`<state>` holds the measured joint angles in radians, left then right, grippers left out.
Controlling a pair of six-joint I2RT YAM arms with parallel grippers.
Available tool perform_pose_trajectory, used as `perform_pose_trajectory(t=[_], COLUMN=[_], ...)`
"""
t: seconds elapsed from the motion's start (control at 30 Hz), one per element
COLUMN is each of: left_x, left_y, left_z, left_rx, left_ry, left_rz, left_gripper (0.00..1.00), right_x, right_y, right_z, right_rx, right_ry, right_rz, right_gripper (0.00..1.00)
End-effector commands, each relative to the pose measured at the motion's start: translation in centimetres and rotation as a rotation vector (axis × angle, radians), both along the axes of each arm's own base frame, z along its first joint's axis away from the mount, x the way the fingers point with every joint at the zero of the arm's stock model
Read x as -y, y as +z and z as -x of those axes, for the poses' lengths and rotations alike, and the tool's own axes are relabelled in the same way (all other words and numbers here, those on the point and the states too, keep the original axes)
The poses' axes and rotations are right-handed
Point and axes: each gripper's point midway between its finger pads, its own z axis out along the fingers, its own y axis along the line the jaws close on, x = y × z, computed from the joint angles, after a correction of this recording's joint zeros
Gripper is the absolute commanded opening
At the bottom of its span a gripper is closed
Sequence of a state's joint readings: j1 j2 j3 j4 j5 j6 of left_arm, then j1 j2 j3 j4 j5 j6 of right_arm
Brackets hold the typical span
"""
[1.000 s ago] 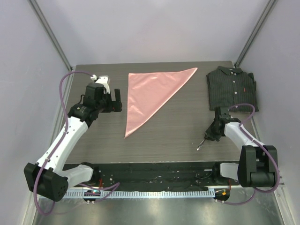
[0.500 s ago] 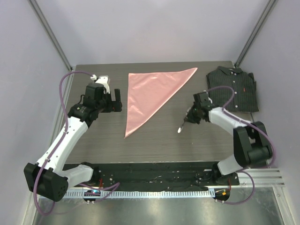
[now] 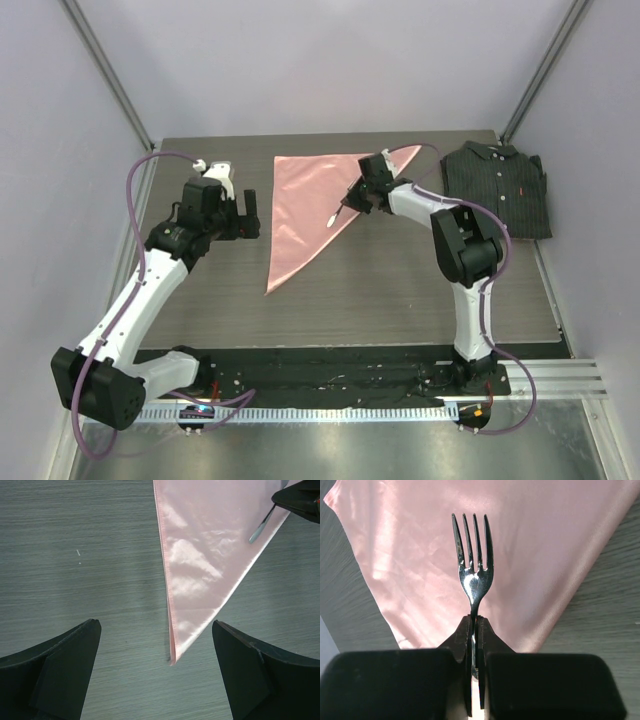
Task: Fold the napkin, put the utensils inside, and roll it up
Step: Place the utensil onto the napkin
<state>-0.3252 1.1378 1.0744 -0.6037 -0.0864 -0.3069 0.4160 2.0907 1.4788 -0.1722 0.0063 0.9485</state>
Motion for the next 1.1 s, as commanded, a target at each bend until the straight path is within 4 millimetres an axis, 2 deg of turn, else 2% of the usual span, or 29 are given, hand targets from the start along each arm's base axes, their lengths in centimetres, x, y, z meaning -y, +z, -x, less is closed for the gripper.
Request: perform_pose_trajectory(t=[0.0,0.23,0.33,0.83,1.0,1.07], left_x=[-0.3,-0.2,-0.2,0.0,0.0,0.0], left_y=[0.9,1.0,1.1,1.1,1.1,1.1], left_z=[-0.2,-0.1,-0.1,-0.1,-0.1,-0.1], left_rx=[0.039,0.039,0.042,0.041,0.039,0.039], left_ry=[0.010,0.007,0.005,0.000,0.001,0.000], left_rz=[0.000,0.007,0.010,0.018,0.018,0.018], left_gripper=[1.00,1.00,1.00,1.00,1.00,1.00], right_x=[-0.8,-0.6,0.0,0.4,0.8,1.0], right_y=[2.1,0.6,-0.1,-3.7,-4.3,-4.4], right_z=[-2.9,-3.2,-2.9,-1.5,-1.2,-1.1], right_rx=[0.070,0.032,0.011,-0.069,-0.075,-0.079], right_ry=[-0.078,-0.123,-0.142,-0.138,-0.141,-0.143], right_rz=[-0.049,-0.039,-0.018,0.021,0.045,0.048], right_gripper=[0.01,0.01,0.01,0.01,0.14,0.16])
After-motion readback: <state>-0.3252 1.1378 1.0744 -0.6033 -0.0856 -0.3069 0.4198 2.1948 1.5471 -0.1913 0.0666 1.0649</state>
